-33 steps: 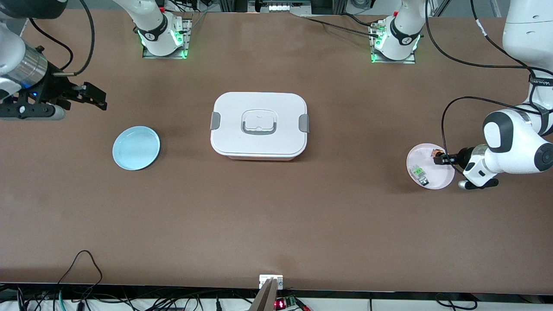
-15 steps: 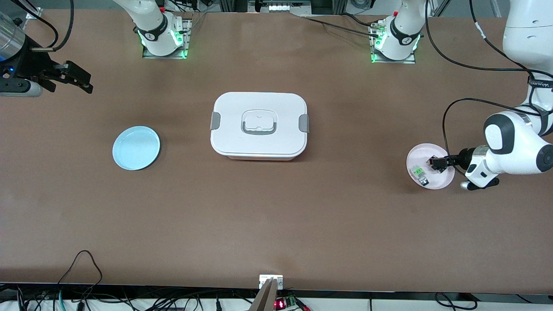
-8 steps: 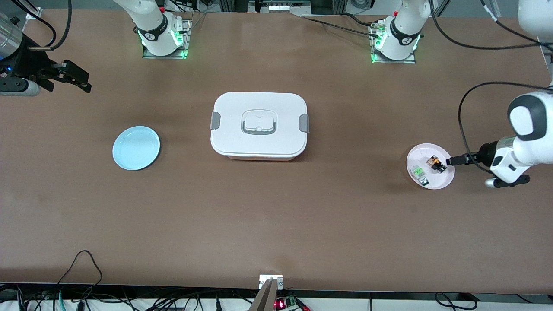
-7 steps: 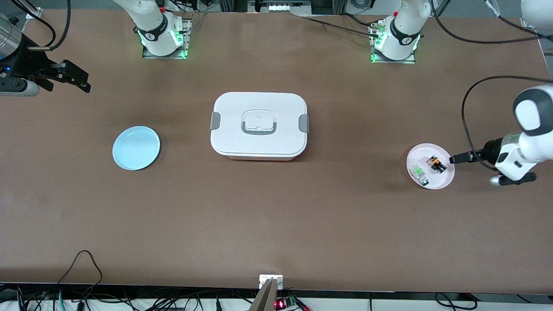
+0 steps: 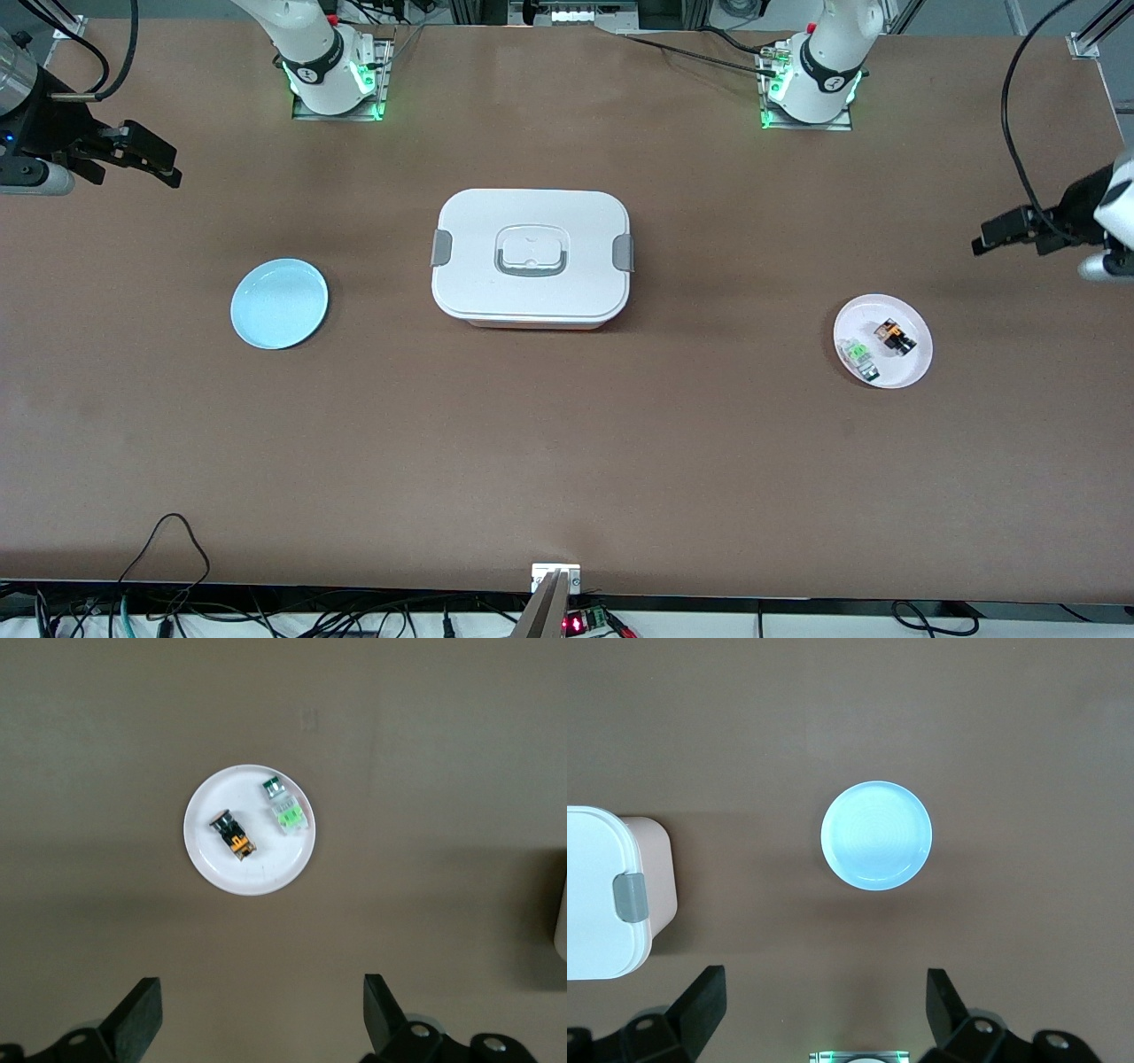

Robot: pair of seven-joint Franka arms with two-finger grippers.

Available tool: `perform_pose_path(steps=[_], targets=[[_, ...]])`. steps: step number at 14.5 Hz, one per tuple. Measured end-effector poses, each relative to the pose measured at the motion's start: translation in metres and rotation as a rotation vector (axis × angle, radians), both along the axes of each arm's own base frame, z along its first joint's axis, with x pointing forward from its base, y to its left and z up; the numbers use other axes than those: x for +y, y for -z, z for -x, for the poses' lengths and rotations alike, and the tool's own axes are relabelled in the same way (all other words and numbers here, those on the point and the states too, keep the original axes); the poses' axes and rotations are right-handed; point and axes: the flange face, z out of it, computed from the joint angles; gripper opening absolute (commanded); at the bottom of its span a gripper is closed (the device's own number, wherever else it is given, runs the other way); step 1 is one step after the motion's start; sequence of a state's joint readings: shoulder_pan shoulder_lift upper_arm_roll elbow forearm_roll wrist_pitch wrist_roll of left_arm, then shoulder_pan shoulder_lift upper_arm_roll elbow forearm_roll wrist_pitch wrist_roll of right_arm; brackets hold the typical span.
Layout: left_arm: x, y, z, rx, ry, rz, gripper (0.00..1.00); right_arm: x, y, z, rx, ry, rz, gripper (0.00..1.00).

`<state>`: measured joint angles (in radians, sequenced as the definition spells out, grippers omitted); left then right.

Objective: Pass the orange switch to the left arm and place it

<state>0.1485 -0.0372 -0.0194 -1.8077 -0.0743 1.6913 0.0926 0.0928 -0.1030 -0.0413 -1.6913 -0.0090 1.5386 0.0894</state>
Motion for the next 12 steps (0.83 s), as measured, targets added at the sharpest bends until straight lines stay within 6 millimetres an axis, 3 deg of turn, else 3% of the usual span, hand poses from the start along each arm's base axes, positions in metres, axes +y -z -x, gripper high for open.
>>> perform_pose_path(steps=[2,4,12], targets=[[-0.031,-0.014,0.008,0.010,0.001,-0.024,1.00,0.000,-0.003,0.000,-0.004,0.000,0.000,1.00],[-0.050,-0.018,0.010,0.011,-0.011,-0.034,1.00,0.000,-0.007,0.000,-0.011,-0.002,-0.001,1.00],[-0.059,-0.030,0.008,-0.005,-0.029,-0.038,1.00,-0.001,-0.011,0.000,-0.017,-0.004,-0.001,1.00]])
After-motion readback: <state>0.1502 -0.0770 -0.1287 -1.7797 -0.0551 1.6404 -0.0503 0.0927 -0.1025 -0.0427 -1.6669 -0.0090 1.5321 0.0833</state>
